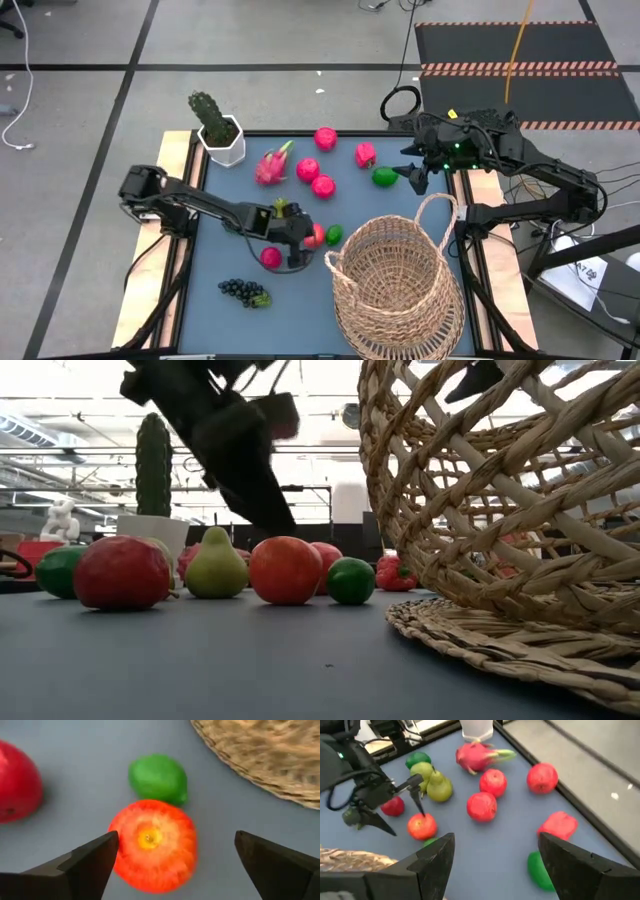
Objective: Build produce basket
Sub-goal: Put the red apple into the brown basket
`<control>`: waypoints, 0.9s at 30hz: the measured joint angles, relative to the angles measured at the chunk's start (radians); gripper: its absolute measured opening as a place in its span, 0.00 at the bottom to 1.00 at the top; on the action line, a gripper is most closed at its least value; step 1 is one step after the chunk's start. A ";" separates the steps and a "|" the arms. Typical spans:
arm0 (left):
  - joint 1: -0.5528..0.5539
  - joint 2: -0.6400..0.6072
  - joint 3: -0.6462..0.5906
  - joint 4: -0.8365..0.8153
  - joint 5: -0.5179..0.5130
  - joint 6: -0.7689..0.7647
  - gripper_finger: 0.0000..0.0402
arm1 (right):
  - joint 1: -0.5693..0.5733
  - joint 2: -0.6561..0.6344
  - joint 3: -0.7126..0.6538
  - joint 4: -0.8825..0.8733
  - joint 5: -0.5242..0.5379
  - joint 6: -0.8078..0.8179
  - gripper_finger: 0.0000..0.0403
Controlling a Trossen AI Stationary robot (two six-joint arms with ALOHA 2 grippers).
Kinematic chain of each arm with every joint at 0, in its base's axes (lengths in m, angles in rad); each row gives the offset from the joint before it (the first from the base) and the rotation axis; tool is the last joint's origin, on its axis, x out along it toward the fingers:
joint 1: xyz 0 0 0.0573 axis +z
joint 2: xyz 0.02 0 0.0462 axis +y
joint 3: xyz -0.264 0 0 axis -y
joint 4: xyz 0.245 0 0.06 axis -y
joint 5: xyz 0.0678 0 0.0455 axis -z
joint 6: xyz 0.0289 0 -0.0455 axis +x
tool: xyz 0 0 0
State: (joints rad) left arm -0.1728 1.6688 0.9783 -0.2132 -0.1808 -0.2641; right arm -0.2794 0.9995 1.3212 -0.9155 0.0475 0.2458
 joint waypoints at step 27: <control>0.014 0.025 -0.012 -0.045 -0.033 -0.044 1.00 | 0.003 0.011 0.001 0.044 0.007 0.173 0.70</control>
State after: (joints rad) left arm -0.1591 1.6939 0.9660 -0.2585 -0.2140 -0.3086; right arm -0.2768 1.0102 1.3220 -0.8718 0.0545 0.4191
